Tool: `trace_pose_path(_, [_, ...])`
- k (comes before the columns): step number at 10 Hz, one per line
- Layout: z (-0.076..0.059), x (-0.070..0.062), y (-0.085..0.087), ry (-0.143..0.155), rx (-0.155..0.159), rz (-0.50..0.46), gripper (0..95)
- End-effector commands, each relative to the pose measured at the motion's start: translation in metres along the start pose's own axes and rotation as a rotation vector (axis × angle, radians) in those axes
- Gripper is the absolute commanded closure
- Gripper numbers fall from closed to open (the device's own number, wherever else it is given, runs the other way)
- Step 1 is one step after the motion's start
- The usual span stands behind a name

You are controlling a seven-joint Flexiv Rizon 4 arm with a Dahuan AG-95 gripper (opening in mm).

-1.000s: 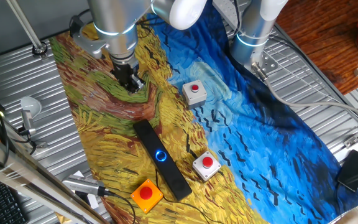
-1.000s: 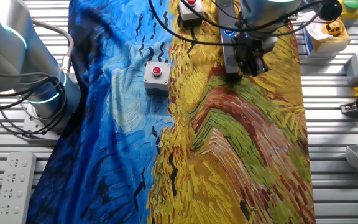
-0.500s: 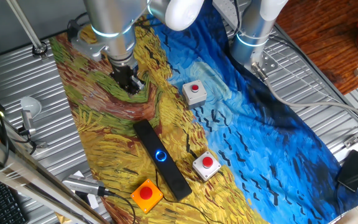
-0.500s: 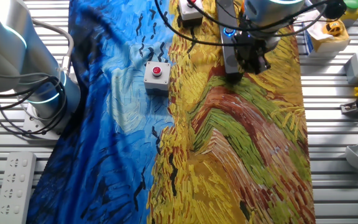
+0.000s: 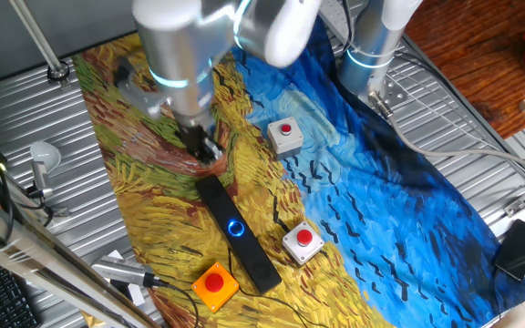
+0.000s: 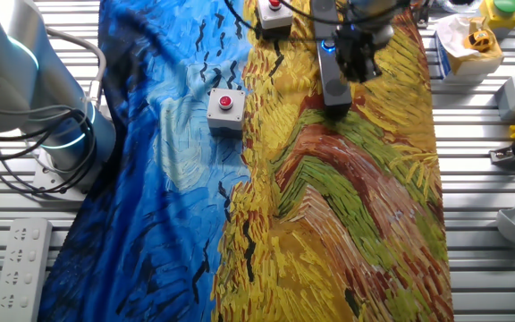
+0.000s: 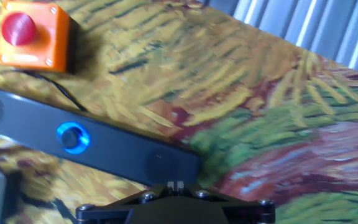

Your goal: Turn the knob to decrease the volume of the speaker

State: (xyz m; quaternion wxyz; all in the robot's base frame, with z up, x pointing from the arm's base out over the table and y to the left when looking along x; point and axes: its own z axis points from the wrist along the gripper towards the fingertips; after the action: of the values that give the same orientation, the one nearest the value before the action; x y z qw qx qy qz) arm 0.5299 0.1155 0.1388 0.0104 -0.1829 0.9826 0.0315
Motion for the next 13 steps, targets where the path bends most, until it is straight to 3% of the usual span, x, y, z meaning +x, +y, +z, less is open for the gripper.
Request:
trace_pose_path(1, [0.006,0.000,0.015,-0.002,0.001,0.049,95.0])
trace_pose_path(10, [0.006,0.000,0.018,0.001,-0.005,0.068,95.0])
trace_pose_path(13, [0.014,-0.010,0.044,0.000,-0.013,0.099,95.0])
